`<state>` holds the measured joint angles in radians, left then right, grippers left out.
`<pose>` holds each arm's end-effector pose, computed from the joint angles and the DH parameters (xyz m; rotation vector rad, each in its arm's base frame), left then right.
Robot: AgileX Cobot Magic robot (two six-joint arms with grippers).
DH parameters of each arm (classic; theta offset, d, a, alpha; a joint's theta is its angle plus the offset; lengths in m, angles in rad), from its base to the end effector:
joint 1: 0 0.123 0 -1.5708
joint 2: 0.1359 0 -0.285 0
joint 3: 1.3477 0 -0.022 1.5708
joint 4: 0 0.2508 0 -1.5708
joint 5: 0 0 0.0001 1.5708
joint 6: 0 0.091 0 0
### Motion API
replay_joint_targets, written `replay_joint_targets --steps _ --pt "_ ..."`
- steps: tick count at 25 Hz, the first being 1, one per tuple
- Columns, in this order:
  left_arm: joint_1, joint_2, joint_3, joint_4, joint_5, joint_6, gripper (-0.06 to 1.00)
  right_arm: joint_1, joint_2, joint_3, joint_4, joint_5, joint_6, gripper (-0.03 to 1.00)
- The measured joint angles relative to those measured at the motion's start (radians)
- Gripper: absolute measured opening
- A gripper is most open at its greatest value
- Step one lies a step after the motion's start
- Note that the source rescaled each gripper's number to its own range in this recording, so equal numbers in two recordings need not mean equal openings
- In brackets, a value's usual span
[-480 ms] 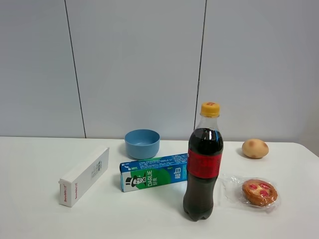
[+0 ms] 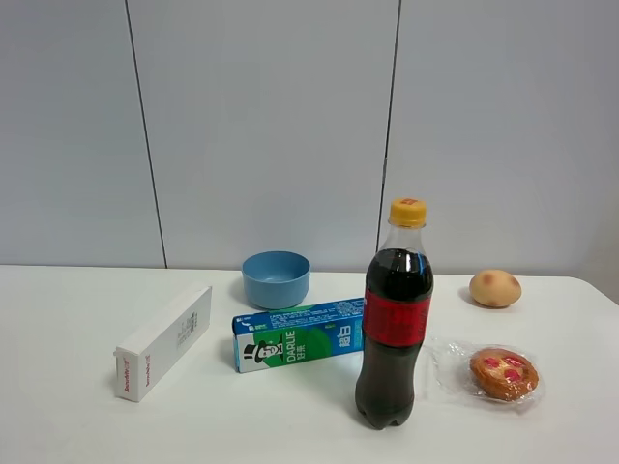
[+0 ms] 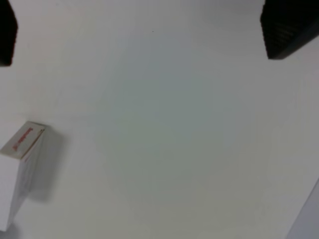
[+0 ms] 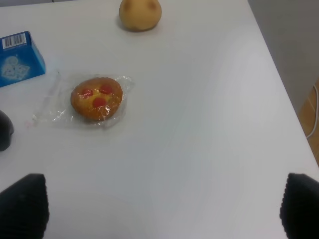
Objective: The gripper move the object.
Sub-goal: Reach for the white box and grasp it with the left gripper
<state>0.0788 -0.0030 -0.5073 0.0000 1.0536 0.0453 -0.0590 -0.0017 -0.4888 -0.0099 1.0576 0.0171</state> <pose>-0.0058 -0.0005 0.2799 -0.0340 2.0275 0.0784 -0.0037 -0.0006 0.2744 0.0784 2.0494 -0.0379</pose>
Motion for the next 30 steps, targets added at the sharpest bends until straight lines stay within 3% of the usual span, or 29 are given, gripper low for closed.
replay_joint_targets --steps 30 --pt "0.0 0.0 0.0 0.0 0.0 0.0 1.0 0.0 0.0 0.0 0.0 0.0 0.0 1.0"
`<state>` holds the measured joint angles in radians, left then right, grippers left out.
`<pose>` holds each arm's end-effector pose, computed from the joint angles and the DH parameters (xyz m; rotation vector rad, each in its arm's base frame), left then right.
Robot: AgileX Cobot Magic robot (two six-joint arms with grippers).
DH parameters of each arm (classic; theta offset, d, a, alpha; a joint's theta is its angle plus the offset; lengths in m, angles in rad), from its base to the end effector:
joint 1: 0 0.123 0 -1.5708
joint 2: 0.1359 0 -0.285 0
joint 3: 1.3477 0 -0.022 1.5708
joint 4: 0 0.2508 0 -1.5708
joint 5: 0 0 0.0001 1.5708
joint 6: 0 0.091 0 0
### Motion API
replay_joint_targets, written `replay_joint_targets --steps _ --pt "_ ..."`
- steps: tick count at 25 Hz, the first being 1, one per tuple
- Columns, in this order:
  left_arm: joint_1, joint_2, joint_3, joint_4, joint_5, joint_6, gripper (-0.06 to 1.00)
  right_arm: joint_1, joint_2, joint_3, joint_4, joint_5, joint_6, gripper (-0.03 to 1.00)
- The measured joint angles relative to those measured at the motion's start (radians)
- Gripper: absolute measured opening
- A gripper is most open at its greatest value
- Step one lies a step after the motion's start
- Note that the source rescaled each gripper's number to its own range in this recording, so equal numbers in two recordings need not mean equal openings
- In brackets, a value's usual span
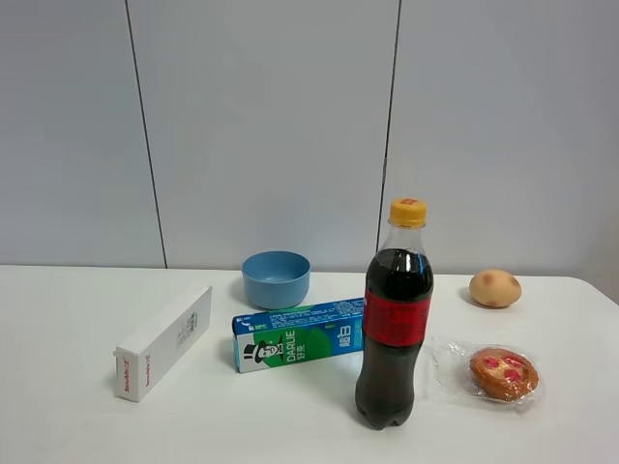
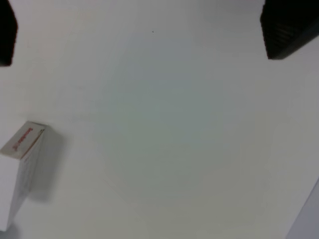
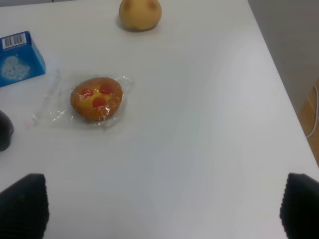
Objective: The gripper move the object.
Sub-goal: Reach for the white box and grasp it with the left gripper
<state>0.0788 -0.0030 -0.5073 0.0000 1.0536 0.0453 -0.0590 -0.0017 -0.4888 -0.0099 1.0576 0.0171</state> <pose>-0.0058 -0.0005 0.2799 -0.0340 2.0275 0.0784 -0.0037 -0.0006 0.2744 0.0784 2.0494 -0.0379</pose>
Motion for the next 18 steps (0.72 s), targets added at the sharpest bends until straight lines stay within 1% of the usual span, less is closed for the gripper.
replay_joint_targets --steps 17,18 --pt "0.0 0.0 0.0 0.0 0.0 0.0 1.0 0.0 0.0 0.0 0.0 0.0 0.0 1.0" --pt "0.0 0.0 0.0 -0.01 0.0 0.0 1.0 0.0 0.0 0.0 0.0 0.0 0.0 1.0"
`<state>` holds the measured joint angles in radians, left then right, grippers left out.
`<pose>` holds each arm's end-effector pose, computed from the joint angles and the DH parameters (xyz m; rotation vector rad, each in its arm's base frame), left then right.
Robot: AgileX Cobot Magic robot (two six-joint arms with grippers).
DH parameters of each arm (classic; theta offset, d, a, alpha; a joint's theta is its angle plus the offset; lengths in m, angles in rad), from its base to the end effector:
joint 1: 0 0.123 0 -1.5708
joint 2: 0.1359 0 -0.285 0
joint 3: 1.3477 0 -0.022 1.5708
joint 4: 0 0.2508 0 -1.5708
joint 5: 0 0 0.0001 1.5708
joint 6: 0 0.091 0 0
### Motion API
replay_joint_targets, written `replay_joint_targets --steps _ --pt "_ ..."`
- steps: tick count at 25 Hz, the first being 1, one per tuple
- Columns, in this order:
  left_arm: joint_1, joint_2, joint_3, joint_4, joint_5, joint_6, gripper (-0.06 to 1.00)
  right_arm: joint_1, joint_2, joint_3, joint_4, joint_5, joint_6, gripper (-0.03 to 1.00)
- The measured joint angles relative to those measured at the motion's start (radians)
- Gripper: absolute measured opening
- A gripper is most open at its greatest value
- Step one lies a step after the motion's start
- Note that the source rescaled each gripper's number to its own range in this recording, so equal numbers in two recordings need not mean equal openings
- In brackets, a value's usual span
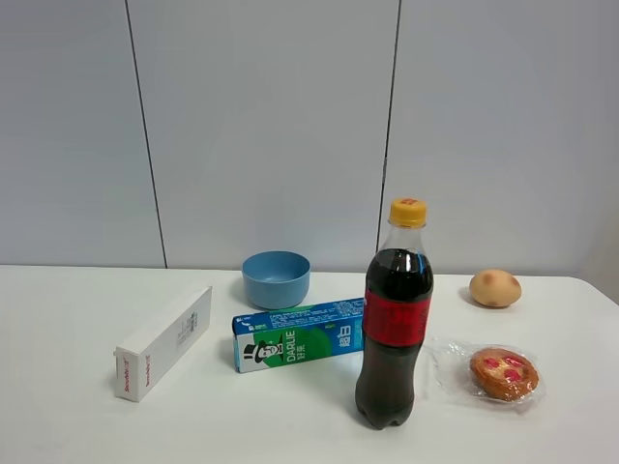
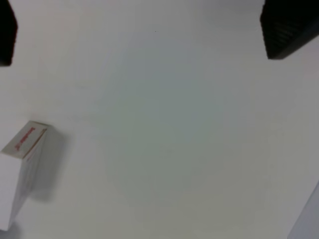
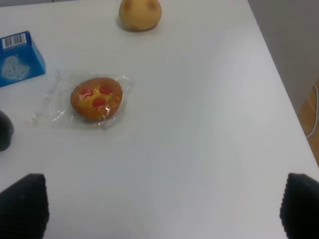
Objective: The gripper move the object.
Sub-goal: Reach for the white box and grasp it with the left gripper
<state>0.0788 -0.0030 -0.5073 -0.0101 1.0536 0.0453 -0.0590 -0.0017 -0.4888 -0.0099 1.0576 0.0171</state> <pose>-0.0058 -0.0013 0.2799 -0.0335 2.0272 0.0663 -0.0037 -0.0006 0.2744 0.0784 2.0494 -0.0379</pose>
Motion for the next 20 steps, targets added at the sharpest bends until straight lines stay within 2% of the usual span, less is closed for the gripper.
replay_joint_targets --steps 7,15,17,20 --pt "0.0 0.096 -0.073 -0.05 0.002 0.001 1.0 0.0 0.0 0.0 0.0 0.0 0.0 1.0" --pt "0.0 0.423 -0.276 -0.09 -0.004 0.009 1.0 0.0 0.0 0.0 0.0 0.0 0.0 1.0" --pt "0.0 0.5 -0.32 -0.132 -0.024 0.025 1.0 0.0 0.0 0.0 0.0 0.0 0.0 1.0" --pt "0.0 0.619 -0.372 -0.242 -0.065 0.081 1.0 0.0 0.0 0.0 0.0 0.0 0.0 1.0"
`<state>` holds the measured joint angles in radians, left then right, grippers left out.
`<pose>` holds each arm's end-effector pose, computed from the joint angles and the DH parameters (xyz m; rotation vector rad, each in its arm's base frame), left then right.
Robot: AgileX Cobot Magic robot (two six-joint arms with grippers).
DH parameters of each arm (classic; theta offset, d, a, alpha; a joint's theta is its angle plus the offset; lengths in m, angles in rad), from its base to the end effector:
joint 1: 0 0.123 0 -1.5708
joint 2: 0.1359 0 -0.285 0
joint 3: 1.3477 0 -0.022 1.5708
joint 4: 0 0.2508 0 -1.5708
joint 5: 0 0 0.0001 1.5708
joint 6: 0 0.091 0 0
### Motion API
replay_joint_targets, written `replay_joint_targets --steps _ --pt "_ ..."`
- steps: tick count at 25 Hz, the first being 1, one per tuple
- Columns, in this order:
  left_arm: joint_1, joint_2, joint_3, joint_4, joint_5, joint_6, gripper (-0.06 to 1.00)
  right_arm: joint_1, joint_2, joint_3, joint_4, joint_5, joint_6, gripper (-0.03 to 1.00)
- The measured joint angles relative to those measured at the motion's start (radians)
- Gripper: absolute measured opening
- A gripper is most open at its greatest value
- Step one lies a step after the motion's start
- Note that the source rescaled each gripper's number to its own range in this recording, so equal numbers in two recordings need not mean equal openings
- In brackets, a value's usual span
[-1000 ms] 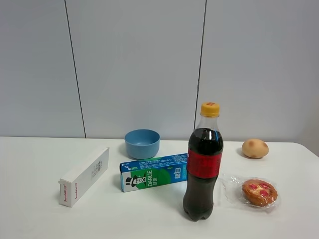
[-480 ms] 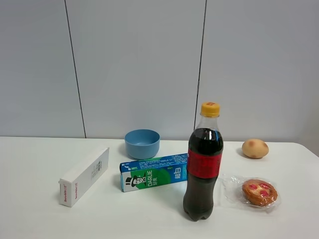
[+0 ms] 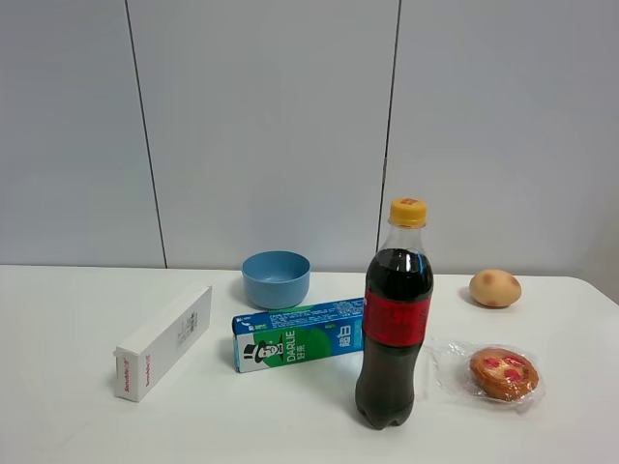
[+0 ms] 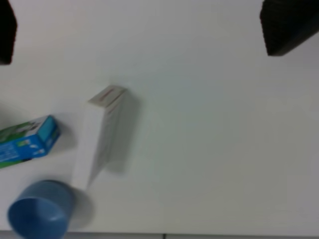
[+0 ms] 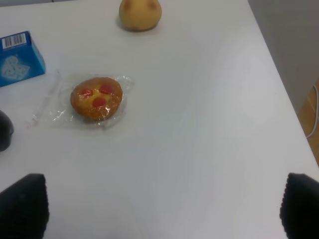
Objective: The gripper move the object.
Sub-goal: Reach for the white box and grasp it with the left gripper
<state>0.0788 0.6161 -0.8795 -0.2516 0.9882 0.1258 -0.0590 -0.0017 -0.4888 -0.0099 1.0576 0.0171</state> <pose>0.0933 -0.0116 0.3725 0.0155 2.1845 -0.1933 -0.0037 -0.0006 0.2744 0.0784 2.0494 -0.0379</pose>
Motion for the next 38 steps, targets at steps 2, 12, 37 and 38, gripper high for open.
replay_joint_targets --steps 2,12,37,38 --pt "0.0 0.072 -0.03 -0.083 -0.026 0.047 1.0 0.0 0.0 0.0 0.0 0.0 0.0 1.0" --pt "0.0 0.413 -0.045 -0.214 -0.137 0.264 1.0 0.0 0.0 0.0 0.0 0.0 0.0 1.0" --pt "-0.305 0.865 -0.045 -0.302 -0.533 0.485 1.0 0.0 0.0 0.0 0.0 0.0 0.0 1.0" --pt "-0.307 0.884 -0.045 -0.302 -0.555 0.482 1.0 0.0 0.0 0.0 0.0 0.0 0.0 1.0"
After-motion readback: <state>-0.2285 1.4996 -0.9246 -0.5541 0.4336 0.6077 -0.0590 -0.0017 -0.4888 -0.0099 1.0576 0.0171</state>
